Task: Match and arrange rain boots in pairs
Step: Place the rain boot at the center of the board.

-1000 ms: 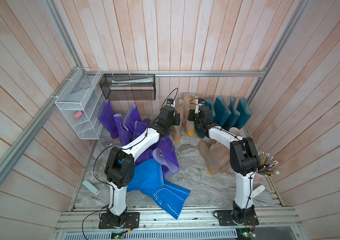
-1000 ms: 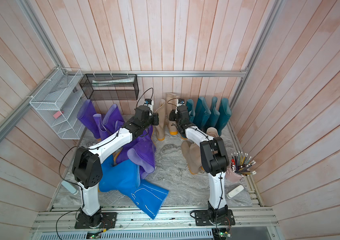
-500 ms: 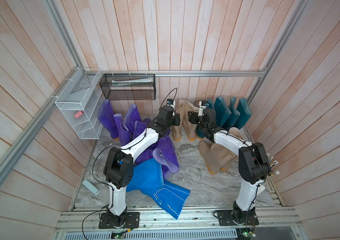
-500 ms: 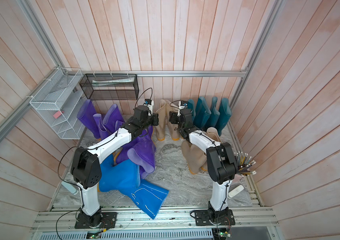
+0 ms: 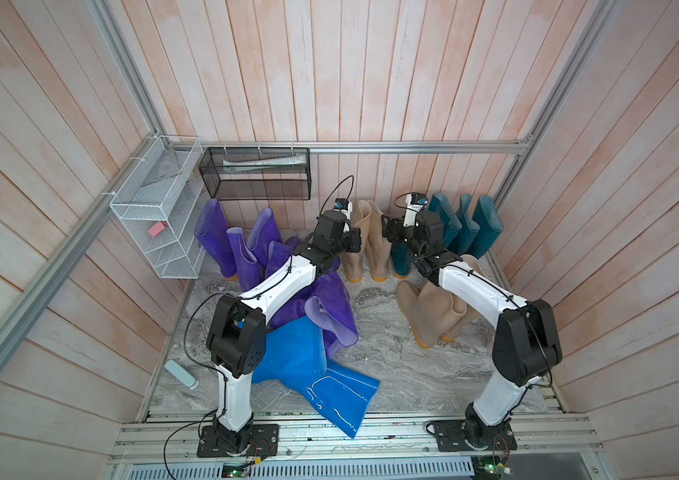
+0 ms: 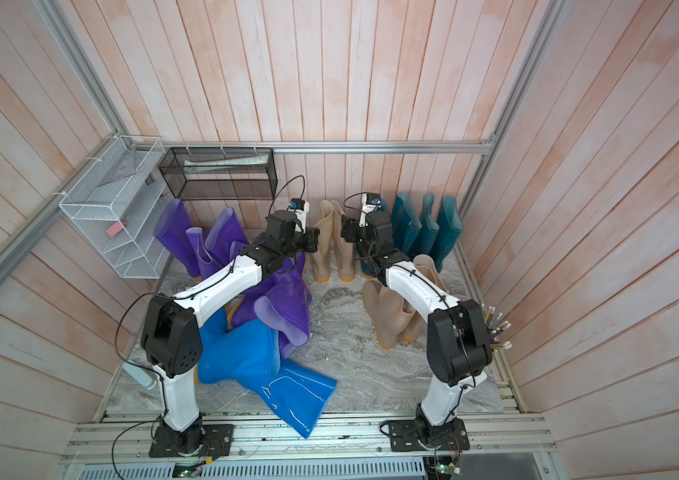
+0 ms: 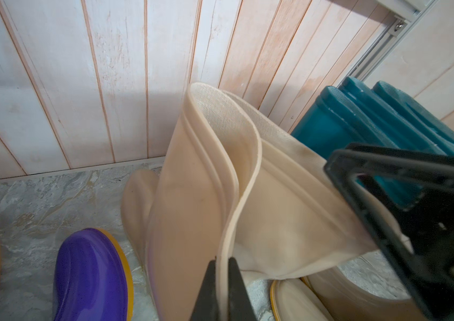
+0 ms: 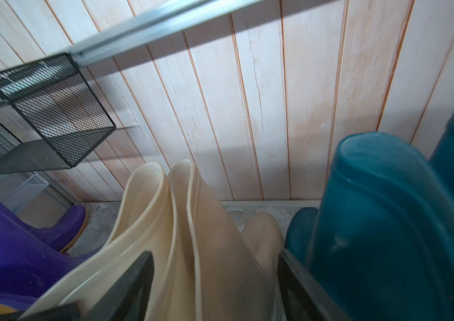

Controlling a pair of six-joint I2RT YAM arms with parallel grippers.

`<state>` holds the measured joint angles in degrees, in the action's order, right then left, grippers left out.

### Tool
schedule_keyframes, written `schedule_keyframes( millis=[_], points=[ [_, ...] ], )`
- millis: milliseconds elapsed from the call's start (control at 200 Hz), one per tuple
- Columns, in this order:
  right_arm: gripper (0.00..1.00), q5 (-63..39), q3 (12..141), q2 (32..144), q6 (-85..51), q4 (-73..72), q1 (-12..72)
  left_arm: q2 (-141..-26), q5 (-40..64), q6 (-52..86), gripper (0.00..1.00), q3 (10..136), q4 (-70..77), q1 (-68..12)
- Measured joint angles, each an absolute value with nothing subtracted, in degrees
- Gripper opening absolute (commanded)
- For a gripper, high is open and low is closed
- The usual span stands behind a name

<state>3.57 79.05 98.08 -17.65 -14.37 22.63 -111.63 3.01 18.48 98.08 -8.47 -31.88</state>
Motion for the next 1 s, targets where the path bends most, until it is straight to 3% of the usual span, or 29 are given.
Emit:
schedule_keyframes(
  millis=[185, 340, 480, 555, 755, 885, 1000],
  points=[
    [0.76, 4.49, 79.07, 91.42, -15.86, -12.95, 22.52, -111.83, 6.5, 20.25, 0.04, 99.79, -9.06, -31.88],
    [0.77, 4.6, 78.41, 87.74, -14.87, -12.43, 22.0, -112.66, 9.26, 21.87, 0.17, 100.14, -8.34, -31.77],
    [0.77, 4.21, 75.72, 84.95, -14.7, -11.44, 21.67, -112.97, 11.9, 23.42, 0.42, 100.07, -6.76, -31.42],
    [0.78, 3.62, 74.32, 83.64, -14.7, -10.04, 21.65, -112.97, 13.17, 23.51, 0.65, 99.92, -5.74, -31.16],
    [0.77, 1.5, 71.57, 78.24, -14.76, -6.55, 21.67, -111.59, 15.53, 22.52, 0.99, 98.39, -5.45, -30.81],
    [0.76, 1.65, 71.16, 73.63, -13.87, -5.21, 23.24, -106.87, 16.32, 20.32, 1.0, 98.21, -8.36, -30.63],
    [0.76, 3.22, 70.89, 70.24, -10.85, -4.64, 30.04, -98.89, 16.1, 18.06, 1.0, 98.21, -10.57, -29.93]
  ],
)
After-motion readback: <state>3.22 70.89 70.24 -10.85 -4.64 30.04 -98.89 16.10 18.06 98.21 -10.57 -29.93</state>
